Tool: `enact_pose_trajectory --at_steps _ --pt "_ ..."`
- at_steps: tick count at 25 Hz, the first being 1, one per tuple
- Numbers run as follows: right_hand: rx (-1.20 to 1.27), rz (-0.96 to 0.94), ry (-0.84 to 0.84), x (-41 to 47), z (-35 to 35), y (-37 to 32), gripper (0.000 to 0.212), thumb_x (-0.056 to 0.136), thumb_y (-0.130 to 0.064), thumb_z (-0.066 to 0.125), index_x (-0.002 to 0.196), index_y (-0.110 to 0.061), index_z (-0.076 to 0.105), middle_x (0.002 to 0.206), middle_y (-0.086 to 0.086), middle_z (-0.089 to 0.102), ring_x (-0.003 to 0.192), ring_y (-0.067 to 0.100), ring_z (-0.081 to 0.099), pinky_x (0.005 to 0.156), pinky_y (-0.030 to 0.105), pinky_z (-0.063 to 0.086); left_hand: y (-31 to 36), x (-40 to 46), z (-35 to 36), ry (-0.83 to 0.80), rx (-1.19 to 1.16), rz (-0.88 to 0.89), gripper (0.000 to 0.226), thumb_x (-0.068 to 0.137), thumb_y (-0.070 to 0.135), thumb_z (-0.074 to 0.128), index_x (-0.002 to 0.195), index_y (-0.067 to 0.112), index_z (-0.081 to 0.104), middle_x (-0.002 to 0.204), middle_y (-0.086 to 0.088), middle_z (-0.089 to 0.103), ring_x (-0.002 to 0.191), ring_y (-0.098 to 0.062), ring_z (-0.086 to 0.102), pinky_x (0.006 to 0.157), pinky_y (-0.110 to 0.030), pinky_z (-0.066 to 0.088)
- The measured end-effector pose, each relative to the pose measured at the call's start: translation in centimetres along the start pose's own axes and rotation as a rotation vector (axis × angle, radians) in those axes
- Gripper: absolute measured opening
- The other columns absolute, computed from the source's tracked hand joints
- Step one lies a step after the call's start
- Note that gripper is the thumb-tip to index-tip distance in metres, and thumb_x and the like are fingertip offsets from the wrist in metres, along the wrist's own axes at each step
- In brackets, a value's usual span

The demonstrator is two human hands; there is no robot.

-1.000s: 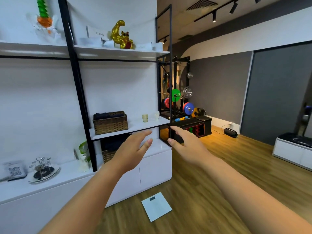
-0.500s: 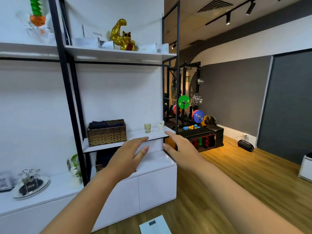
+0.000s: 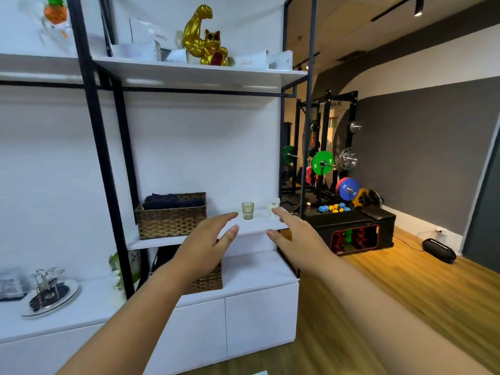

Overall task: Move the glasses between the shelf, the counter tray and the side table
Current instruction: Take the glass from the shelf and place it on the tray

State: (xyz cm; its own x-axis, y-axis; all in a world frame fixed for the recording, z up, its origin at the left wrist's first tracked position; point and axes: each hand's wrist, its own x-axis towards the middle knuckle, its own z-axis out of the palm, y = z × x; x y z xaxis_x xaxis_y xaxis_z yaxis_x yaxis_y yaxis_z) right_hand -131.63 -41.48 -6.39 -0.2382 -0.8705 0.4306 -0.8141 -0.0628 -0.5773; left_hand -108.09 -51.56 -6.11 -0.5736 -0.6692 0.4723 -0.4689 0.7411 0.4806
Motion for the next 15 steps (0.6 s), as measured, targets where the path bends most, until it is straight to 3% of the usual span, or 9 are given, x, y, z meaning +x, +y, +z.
enact_pose_trajectory --at_steps 6,10,15 --pt "0.074 0.002 -0.038 7.5 1.9 4.8 0.064 0.098 -0.058 0.058 0.157 -0.043 0.036 0.158 -0.007 0.046 0.148 0.017 0.036 0.119 0.041 0.034 -5.5 7.1 2.8 -0.009 0.0 -0.071 0.057 0.102 0.067 0.034 0.154 0.043 0.04 0.157 0.015 0.045 0.147 -0.009 0.038 0.12 -0.042 0.036" --pt "0.081 -0.015 -0.032 14.4 4.0 7.8 0.063 0.1 -0.054 0.059 0.157 -0.042 0.036 0.155 -0.007 0.048 0.143 0.016 0.04 0.108 0.028 0.032 -10.4 13.5 5.1 -0.012 -0.03 -0.055 0.075 0.089 0.086 0.023 0.152 0.048 0.039 0.157 0.016 0.045 0.145 -0.008 0.04 0.119 -0.044 0.038" --pt "0.093 0.018 -0.022 23.6 6.4 11.4 0.066 0.098 -0.053 0.062 0.157 -0.04 0.037 0.155 -0.008 0.048 0.145 0.013 0.039 0.109 0.026 0.03 -16.8 22.4 6.6 -0.03 -0.057 -0.068 0.072 0.09 0.085 0.026 0.151 0.049 0.041 0.154 0.019 0.046 0.142 -0.007 0.042 0.119 -0.043 0.038"
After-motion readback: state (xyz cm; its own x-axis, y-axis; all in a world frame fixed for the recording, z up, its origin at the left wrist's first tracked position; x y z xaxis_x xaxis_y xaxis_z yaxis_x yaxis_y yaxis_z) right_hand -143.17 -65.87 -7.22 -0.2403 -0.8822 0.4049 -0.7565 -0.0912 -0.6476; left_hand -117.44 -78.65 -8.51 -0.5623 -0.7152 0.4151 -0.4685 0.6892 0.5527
